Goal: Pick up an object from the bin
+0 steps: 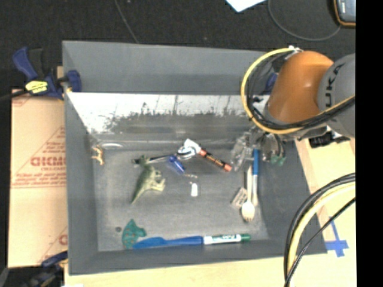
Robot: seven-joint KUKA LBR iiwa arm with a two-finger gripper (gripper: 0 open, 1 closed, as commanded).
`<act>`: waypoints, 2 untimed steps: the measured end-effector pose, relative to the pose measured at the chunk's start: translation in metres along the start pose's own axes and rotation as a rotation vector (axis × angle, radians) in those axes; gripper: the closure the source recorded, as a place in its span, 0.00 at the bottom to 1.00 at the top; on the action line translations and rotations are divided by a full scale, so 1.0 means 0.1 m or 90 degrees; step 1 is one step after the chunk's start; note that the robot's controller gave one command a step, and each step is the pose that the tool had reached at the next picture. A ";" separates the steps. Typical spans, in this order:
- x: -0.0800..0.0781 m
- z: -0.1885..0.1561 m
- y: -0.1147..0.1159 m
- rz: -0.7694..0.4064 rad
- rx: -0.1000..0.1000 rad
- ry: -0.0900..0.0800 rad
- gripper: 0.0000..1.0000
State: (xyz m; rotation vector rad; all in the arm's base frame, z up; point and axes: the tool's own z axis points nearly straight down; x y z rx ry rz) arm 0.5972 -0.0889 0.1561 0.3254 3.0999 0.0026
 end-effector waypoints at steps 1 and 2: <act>0.00 0.01 0.00 0.001 0.000 0.001 1.00; 0.01 -0.17 0.00 0.000 0.000 0.002 1.00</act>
Offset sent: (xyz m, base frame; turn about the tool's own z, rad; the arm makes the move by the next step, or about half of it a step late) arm -0.0005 -0.0003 0.0388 0.0009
